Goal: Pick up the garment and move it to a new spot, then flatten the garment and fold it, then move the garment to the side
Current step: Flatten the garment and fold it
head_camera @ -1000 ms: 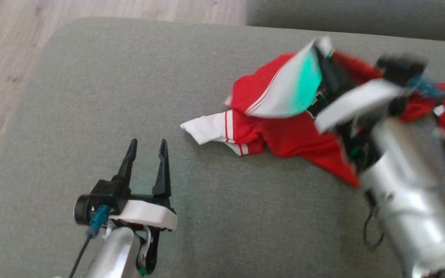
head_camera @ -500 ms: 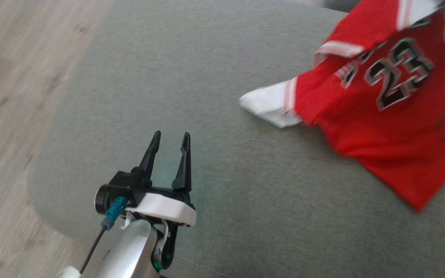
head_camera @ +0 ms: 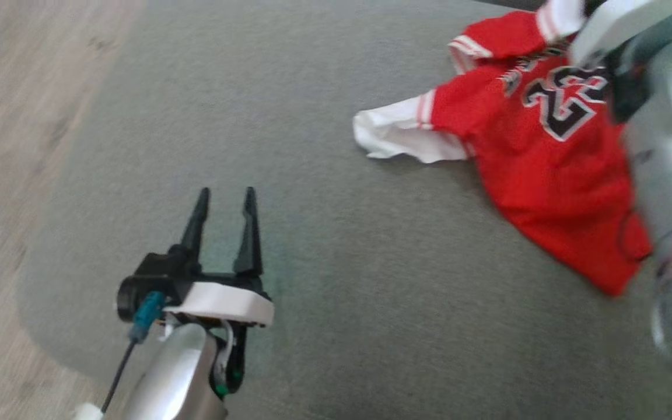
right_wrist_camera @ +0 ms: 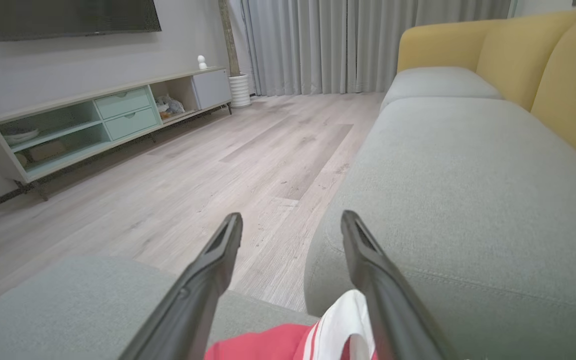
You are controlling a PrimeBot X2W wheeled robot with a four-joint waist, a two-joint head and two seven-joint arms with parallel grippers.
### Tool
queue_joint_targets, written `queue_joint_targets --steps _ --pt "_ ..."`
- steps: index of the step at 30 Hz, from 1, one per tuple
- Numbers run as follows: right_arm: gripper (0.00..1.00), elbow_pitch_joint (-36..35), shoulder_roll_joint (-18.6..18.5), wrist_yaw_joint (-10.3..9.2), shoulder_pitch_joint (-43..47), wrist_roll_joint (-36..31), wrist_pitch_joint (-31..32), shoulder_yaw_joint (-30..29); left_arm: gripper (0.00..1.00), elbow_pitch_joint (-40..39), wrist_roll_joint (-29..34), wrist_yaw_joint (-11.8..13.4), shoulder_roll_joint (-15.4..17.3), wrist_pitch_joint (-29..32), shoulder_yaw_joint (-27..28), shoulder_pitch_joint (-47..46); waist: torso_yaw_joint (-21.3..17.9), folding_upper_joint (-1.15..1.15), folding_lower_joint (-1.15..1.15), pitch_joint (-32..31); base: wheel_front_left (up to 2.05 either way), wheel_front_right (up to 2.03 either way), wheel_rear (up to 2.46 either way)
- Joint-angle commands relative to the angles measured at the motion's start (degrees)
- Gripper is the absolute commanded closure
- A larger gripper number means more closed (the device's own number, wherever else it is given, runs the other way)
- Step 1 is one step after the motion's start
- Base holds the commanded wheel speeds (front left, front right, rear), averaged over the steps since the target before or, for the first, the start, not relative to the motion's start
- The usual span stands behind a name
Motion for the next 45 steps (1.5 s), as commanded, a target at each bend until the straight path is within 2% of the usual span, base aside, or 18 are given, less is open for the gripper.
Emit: queue_joint_targets --steps 1,4,12,17,22,33,45 --pt "0.00 -2.6 2.6 -0.04 0.8 0.0 -1.2 1.2 0.00 -1.8 0.9 -0.1 0.5 -0.3 3.0 -1.2 -4.3 0.00 0.00 -2.3 0.00 0.00 0.00" --pt "0.00 -6.6 4.3 -0.04 6.3 1.7 -2.1 2.0 0.00 -2.0 2.5 -0.7 0.6 -0.3 6.1 -0.3 -8.6 0.00 0.00 -4.3 0.00 0.00 0.00" --pt "0.00 -30.6 5.1 -0.04 31.6 9.6 -2.2 6.6 0.00 -2.2 5.4 -2.4 0.6 -0.3 11.1 2.6 -17.7 0.00 0.00 -8.2 0.00 0.00 0.00" --pt "0.00 -41.5 5.1 -0.04 45.8 10.1 -2.2 6.0 0.00 -2.1 6.1 -3.0 0.6 -0.3 11.9 3.8 -20.2 0.00 0.00 -9.5 0.00 0.00 0.00" --pt "0.00 -49.5 5.1 -0.04 55.4 10.7 -2.2 5.6 0.00 -2.0 5.9 -3.2 0.6 -0.3 11.5 5.0 -21.1 0.00 0.00 -10.5 0.00 0.00 0.00" --pt "0.00 -53.1 5.1 -0.04 59.1 8.4 -2.0 6.2 0.00 -1.7 5.8 -3.4 0.5 -0.3 9.5 4.7 -20.0 0.00 0.00 -9.3 0.00 0.00 0.00" --pt "0.00 -44.3 5.1 -0.04 55.3 -2.2 5.5 12.6 0.00 -0.7 5.5 -3.5 0.5 -0.3 7.7 2.7 -16.5 0.00 0.00 -6.2 0.00 0.00 0.00"
